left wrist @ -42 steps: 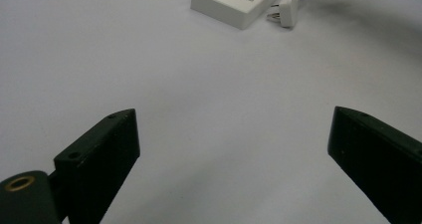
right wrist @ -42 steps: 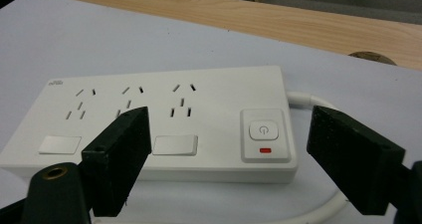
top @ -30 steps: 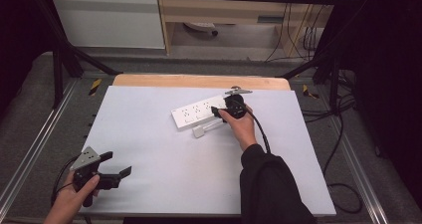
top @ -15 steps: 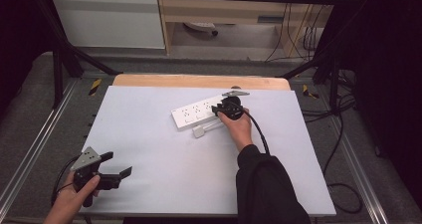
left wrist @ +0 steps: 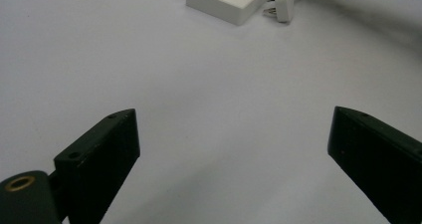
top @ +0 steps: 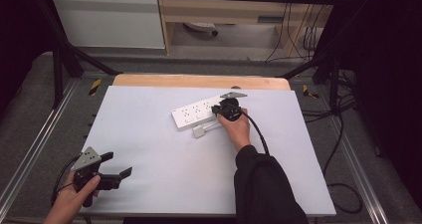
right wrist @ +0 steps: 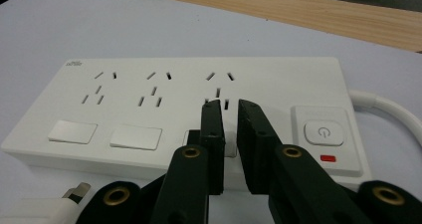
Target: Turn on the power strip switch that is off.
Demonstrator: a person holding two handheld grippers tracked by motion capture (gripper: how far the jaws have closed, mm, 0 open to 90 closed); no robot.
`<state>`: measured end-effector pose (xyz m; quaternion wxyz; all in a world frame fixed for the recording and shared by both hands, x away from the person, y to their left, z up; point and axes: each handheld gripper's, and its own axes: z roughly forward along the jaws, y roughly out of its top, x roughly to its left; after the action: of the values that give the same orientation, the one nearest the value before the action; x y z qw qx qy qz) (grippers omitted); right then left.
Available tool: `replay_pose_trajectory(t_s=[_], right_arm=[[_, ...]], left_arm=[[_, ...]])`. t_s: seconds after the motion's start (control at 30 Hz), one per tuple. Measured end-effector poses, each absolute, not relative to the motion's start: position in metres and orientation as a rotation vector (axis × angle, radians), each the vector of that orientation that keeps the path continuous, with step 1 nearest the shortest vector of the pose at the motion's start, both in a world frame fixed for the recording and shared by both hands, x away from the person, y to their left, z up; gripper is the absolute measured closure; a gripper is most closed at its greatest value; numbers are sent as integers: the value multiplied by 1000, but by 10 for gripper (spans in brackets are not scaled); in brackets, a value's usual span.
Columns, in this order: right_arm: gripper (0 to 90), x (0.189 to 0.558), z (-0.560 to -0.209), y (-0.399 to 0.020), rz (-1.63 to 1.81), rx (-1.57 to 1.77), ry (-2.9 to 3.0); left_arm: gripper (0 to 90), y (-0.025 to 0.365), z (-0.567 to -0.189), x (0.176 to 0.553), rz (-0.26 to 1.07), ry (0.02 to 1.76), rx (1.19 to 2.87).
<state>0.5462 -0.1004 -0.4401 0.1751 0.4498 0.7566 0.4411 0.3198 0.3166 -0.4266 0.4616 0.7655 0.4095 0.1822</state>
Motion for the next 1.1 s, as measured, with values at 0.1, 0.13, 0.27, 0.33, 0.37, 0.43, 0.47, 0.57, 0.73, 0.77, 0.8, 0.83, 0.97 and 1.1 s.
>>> replay_pose_trajectory(t_s=[0.1, 0.13, 0.27, 0.33, 0.37, 0.43, 0.47, 0.57, 0.73, 0.77, 0.8, 0.83, 0.97, 1.1], right_arm=[[835, 546, -441, -100, 1249, 1270, 2141], [835, 546, -441, -100, 1249, 1270, 2141], [859, 546, -441, -100, 1258, 1269, 2131], [868, 546, -442, -101, 1259, 1265, 2130], [876, 546, -442, -101, 1260, 1262, 2128], [883, 546, -442, -101, 1262, 1256, 2128], [883, 546, -442, -101, 1262, 1256, 2128], [898, 545, -443, -102, 1268, 1258, 2131], [900, 545, -443, -102, 1270, 1254, 2129], [900, 545, -444, -102, 1274, 1246, 2129], [900, 545, -444, -102, 1274, 1246, 2129], [900, 545, -444, -102, 1274, 1243, 2132], [900, 544, -445, -100, 1280, 1233, 2141], [900, 544, -446, -99, 1285, 1230, 2138]], left_arm=[[63, 317, -427, 320, 449, 1006, 1885], [63, 317, -427, 320, 449, 1006, 1885], [63, 317, -427, 320, 449, 1005, 1886], [63, 317, -427, 320, 449, 1005, 1886], [63, 317, -427, 320, 448, 1004, 1886], [63, 317, -427, 320, 449, 1005, 1887], [63, 317, -427, 320, 449, 1005, 1887], [63, 316, -427, 320, 449, 1004, 1888], [63, 316, -427, 320, 448, 1004, 1889], [63, 316, -427, 320, 448, 1003, 1893], [63, 316, -427, 320, 448, 1002, 1894], [63, 316, -427, 320, 448, 1002, 1894], [63, 316, -427, 320, 447, 1001, 1895], [63, 316, -427, 320, 446, 1004, 1890]])
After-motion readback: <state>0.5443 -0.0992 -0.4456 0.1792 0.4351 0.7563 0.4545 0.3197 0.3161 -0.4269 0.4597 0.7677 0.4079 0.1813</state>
